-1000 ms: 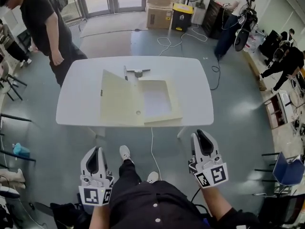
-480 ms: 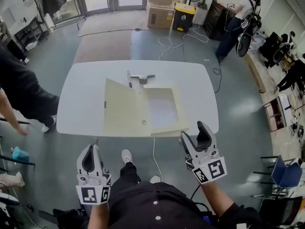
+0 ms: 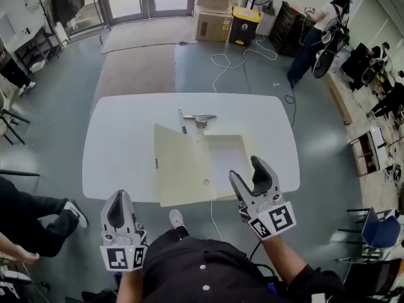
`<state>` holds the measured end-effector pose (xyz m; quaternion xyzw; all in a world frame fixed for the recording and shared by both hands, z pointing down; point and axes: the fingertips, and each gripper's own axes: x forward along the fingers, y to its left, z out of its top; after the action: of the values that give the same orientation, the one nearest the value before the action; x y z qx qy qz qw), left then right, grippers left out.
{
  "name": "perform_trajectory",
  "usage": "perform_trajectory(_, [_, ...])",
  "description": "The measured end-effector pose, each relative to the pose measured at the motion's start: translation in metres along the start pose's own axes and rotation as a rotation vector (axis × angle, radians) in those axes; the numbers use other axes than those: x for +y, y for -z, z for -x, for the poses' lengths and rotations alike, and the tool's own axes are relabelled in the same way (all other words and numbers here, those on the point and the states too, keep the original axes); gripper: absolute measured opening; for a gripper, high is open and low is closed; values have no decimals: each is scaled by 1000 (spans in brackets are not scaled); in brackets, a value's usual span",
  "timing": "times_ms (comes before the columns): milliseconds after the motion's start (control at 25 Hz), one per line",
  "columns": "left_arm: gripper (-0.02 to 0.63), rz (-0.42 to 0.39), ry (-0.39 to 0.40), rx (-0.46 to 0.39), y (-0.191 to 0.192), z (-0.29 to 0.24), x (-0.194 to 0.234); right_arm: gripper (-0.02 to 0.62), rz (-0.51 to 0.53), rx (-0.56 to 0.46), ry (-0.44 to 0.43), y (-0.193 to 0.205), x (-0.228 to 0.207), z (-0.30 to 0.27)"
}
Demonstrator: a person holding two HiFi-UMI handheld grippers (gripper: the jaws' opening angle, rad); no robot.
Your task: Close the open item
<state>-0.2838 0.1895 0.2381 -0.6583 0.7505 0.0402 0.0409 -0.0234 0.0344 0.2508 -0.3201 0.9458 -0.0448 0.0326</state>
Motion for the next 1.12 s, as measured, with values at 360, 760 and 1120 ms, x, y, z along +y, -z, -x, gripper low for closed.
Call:
perform_trajectory(360, [15, 21, 56, 49, 16, -33, 48, 288, -19, 120, -133, 21, 49, -90])
perform_trajectory(760, [15, 36, -27, 154, 55, -36, 58, 288, -104, 443, -180, 126, 142, -134])
perform_trajectory(1120, [15, 53, -43, 269, 89, -29, 52, 305, 13, 630, -132, 209, 190, -144])
